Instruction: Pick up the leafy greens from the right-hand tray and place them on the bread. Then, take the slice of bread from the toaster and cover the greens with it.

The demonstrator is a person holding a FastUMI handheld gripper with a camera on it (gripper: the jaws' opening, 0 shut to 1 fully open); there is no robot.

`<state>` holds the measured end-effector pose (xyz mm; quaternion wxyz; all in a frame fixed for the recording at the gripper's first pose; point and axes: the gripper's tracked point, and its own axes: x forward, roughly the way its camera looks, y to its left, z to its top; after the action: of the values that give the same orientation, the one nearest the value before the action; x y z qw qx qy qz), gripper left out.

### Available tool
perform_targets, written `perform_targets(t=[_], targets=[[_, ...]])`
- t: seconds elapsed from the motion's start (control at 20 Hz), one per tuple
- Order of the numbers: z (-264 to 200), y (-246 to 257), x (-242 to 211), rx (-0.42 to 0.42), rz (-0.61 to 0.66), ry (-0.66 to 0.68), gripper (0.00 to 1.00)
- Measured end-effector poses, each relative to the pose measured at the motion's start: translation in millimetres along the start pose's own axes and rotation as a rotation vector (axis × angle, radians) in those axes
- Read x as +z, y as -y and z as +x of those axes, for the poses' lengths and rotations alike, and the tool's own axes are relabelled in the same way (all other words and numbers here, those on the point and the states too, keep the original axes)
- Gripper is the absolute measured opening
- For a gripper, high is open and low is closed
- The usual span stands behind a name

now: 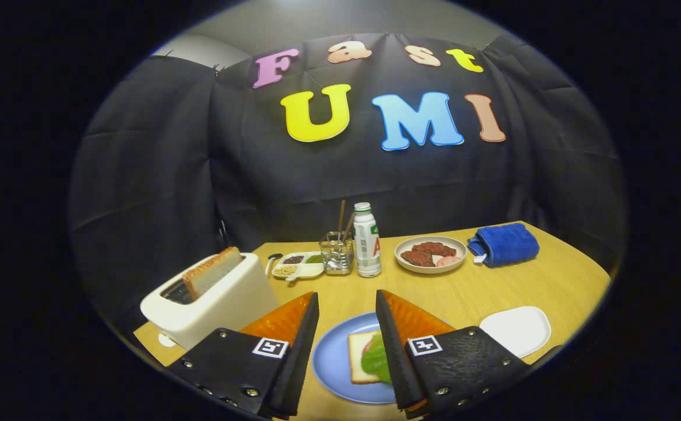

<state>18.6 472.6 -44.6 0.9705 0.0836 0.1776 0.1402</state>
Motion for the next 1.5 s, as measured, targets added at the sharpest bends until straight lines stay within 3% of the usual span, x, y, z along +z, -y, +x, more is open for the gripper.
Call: perform_targets(t=[0.2,0.45,0.95,1.1,1.15,1.25,1.3,1.35,1.5], targets=[[-1,-63,29,0.068,-0.025,0.065,0.60],[5,-119,29,0.119,-0.031,0.073,0.60],[39,-148,-24,0.126,-0.061,-0.059,0.60],[42,-148,-24,0.108,-0.074,-0.046,0.59],[43,-144,-24,0.083,-0.076,-0.044,0.53],[45,-146,-23,0.085,-0.070,-0.048,0.25],[47,-147,-24,0.088,-0.070,-0.053,0.25],[50,-149,-27,0.089,-0.066,-0.055,0.09],[46,-156,-24,0.125,-0.075,-0.051,0.09]])
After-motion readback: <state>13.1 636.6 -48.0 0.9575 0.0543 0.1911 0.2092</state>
